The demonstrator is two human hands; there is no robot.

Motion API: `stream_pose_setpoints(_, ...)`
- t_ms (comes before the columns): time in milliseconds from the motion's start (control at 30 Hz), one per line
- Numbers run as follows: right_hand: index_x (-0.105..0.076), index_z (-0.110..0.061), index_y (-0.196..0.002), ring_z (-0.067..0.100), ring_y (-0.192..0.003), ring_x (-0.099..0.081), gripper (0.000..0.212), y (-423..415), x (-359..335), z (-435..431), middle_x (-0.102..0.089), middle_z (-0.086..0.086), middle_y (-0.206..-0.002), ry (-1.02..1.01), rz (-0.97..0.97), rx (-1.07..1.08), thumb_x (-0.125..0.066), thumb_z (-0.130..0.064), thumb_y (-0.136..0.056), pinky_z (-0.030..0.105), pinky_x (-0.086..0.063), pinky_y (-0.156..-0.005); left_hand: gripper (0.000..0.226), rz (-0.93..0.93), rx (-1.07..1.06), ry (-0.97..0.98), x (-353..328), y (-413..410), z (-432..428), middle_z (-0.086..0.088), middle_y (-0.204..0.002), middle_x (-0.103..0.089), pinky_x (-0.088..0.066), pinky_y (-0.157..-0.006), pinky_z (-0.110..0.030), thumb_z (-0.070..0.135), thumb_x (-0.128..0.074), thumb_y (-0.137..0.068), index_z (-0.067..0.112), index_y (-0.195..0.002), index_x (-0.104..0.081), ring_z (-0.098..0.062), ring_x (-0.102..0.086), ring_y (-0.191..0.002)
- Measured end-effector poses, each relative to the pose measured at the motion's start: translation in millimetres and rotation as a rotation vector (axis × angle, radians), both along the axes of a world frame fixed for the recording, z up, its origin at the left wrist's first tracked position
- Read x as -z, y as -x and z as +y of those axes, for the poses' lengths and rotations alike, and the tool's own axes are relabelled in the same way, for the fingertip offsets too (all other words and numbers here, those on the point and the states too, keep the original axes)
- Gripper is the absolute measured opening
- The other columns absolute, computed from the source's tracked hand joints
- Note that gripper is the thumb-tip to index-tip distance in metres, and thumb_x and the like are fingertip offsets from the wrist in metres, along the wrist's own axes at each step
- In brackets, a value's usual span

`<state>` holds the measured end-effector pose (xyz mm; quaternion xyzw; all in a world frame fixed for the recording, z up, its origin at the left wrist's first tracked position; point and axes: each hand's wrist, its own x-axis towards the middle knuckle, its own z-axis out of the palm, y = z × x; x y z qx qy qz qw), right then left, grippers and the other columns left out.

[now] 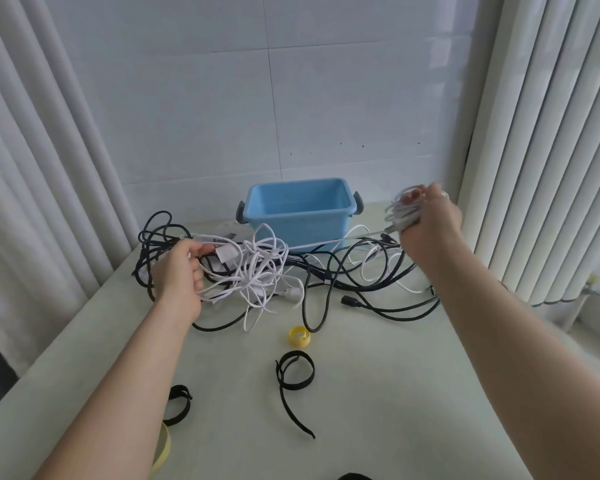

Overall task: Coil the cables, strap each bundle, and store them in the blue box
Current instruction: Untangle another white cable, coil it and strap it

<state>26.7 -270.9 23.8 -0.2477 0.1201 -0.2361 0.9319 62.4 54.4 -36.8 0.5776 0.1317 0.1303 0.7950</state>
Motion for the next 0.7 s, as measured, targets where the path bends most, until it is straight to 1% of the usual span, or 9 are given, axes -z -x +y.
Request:
stream_pose_setpoints(67, -0.05, -0.013, -0.076, 0.008, -0.052, -0.052, 0.029, -2.4, 8.4, 10.8, -0.057, -0.001, -0.061, 0.421, 0.139, 0.223, -0.044, -0.018, -0.104, 0.024, -0.043, -0.056, 0.018, -0.067, 0.026, -0.023, -3.5, 4.6, -4.4, 0.011, -0.041, -0.021, -0.011, -0.038, -0.021, 0.016, -0.057, -0.084, 0.008, -0.075, -0.071, -0.008, -0.014, -0.039)
stream_pose_setpoints(133, -0.052, -0.012, -0.092, 0.013, -0.07, -0.054, 0.02, -7.3, 22.2, 13.3, -0.057, 0.003, -0.081, 0.927, 0.107, 0.367, -0.041, -0.022, -0.104, 0.024, -0.045, -0.066, 0.019, -0.144, 0.054, -0.032, -7.3, 9.2, -9.6, 0.011, -0.041, -0.02, -0.009, -0.042, -0.024, 0.014, -0.056, -0.086, 0.006, -0.074, -0.069, -0.007, -0.014, -0.038)
stream_pose_setpoints(233, -0.048, -0.007, -0.081, 0.022, -0.068, -0.048, 0.022, -10.0, 32.2, 11.9, -0.05, 0.008, -0.079, 1.731, 0.026, 0.378, -0.044, -0.012, -0.102, 0.031, -0.041, -0.064, 0.021, -0.248, 0.067, -0.021, -13.8, 12.1, -10.9, 0.011, -0.04, -0.021, -0.009, -0.041, -0.023, 0.011, -0.053, -0.087, 0.004, -0.073, -0.067, -0.007, -0.015, -0.037)
stream_pose_setpoints(300, -0.045, -0.011, -0.076, 0.018, -0.062, -0.048, 0.028, -6.3, 31.9, 19.7, -0.05, 0.005, -0.073, 2.103, 0.054, 0.306, -0.046, -0.019, -0.103, 0.029, -0.039, -0.061, 0.022, -0.304, 0.078, 0.004, -17.7, 12.0, -5.3, 0.011, -0.041, -0.021, -0.011, -0.038, -0.021, 0.01, -0.052, -0.088, 0.003, -0.073, -0.067, -0.007, -0.015, -0.038)
stream_pose_setpoints(367, -0.048, -0.012, -0.075, 0.019, -0.058, -0.053, 0.034, -1.6, 32.5, 26.8, -0.055, 0.006, -0.068, 2.216, 0.061, 0.056, -0.048, -0.032, -0.103, 0.028, -0.044, -0.058, 0.027, -0.313, 0.073, 0.03, -19.7, 10.4, 0.7, 0.011, -0.041, -0.021, -0.011, -0.038, -0.022, 0.01, -0.051, -0.089, 0.007, -0.067, -0.068, -0.007, -0.015, -0.038)
stream_pose_setpoints(467, -0.049, -0.01, -0.063, 0.018, -0.053, -0.043, 0.052, 1.4, 37.4, 30.4, -0.047, 0.005, -0.059, 2.193, 0.127, -0.312, -0.066, -0.054, -0.087, 0.027, -0.04, -0.054, 0.035, -0.248, 0.05, 0.046, -18.7, 8.7, 2.9, 0.01, -0.042, -0.022, -0.009, -0.04, -0.023, 0.011, -0.053, -0.089, 0.015, -0.058, -0.069, -0.008, -0.014, -0.038)
stream_pose_setpoints(533, -0.054, -0.007, -0.063, 0.016, -0.051, -0.044, 0.053, 0.0, 40.6, 28.6, -0.05, 0.005, -0.059, 2.161, 0.113, -0.316, -0.076, -0.054, -0.078, 0.03, -0.041, -0.052, 0.027, -0.197, 0.031, 0.048, -15.9, 8.2, 2.0, 0.01, -0.043, -0.021, -0.009, -0.039, -0.022, 0.014, -0.055, -0.088, 0.012, -0.063, -0.067, -0.008, -0.014, -0.039)
stream_pose_setpoints(633, -0.058, 0.002, -0.064, 0.017, -0.05, -0.045, 0.044, -1.1, 41.1, 20.1, -0.056, 0.017, -0.061, 1.959, 0.072, -0.192, -0.076, -0.031, -0.086, 0.027, -0.041, -0.051, 0.021, -0.102, -0.032, 0.1, -12.2, 5.9, 4.1, 0.011, -0.041, -0.021, -0.011, -0.036, -0.02, 0.015, -0.056, -0.087, 0.011, -0.067, -0.064, -0.008, -0.013, -0.038)
stream_pose_setpoints(700, -0.057, 0.0, -0.059, 0.016, -0.05, -0.047, 0.04, -0.6, 40.3, 12.2, -0.059, 0.016, -0.062, 1.786, 0.054, -0.124, -0.073, -0.021, -0.089, 0.022, -0.041, -0.048, 0.02, -0.06, -0.091, 0.138, -9.8, 3.8, 8.4, 0.011, -0.04, -0.024, -0.012, -0.036, -0.02, 0.015, -0.057, -0.085, 0.013, -0.067, -0.063, -0.008, -0.014, -0.037)
